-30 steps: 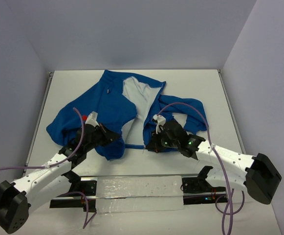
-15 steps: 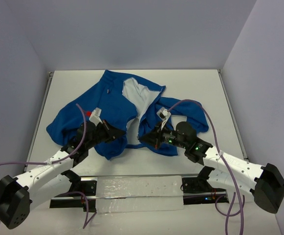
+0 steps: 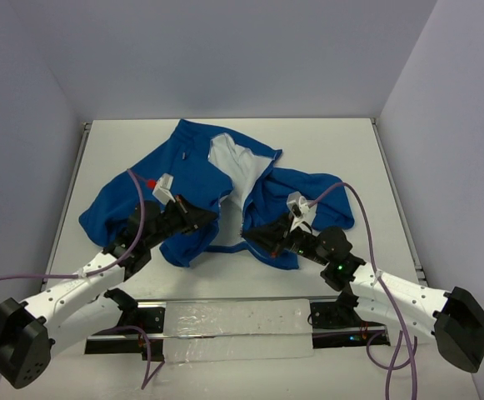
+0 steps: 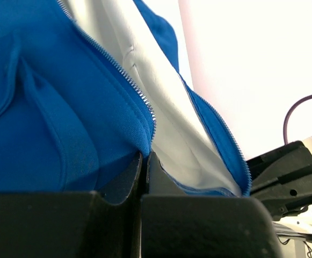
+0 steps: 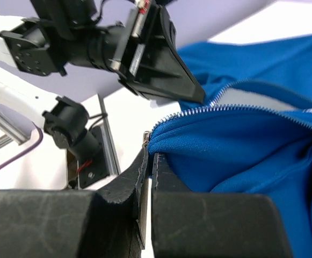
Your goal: Zip up the jacket
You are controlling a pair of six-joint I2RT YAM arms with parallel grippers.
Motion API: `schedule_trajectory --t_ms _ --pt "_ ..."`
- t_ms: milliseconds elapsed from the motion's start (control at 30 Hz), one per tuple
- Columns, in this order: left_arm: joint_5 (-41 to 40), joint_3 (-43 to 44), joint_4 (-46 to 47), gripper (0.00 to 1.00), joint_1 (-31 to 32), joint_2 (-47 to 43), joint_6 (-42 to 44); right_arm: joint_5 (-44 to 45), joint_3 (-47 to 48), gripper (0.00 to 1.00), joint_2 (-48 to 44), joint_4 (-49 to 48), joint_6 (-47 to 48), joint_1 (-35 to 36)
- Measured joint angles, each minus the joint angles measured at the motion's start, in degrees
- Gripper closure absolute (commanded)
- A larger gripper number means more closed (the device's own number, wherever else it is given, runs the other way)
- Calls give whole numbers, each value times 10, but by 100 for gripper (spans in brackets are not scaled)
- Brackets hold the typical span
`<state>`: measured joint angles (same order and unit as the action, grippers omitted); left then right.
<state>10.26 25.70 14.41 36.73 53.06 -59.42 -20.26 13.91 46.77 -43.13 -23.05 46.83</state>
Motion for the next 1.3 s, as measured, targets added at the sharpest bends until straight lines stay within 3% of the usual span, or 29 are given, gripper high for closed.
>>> schedule_trajectory --t_ms 233,733,1300 --pt "13 36 20 100 37 68 2 -2 0 100 21 -37 5 0" --pt "18 51 34 100 91 70 1 17 0 100 23 -41 20 0" --pt "-36 51 -1 100 129 -46 -3 82 0 100 23 -41 19 0"
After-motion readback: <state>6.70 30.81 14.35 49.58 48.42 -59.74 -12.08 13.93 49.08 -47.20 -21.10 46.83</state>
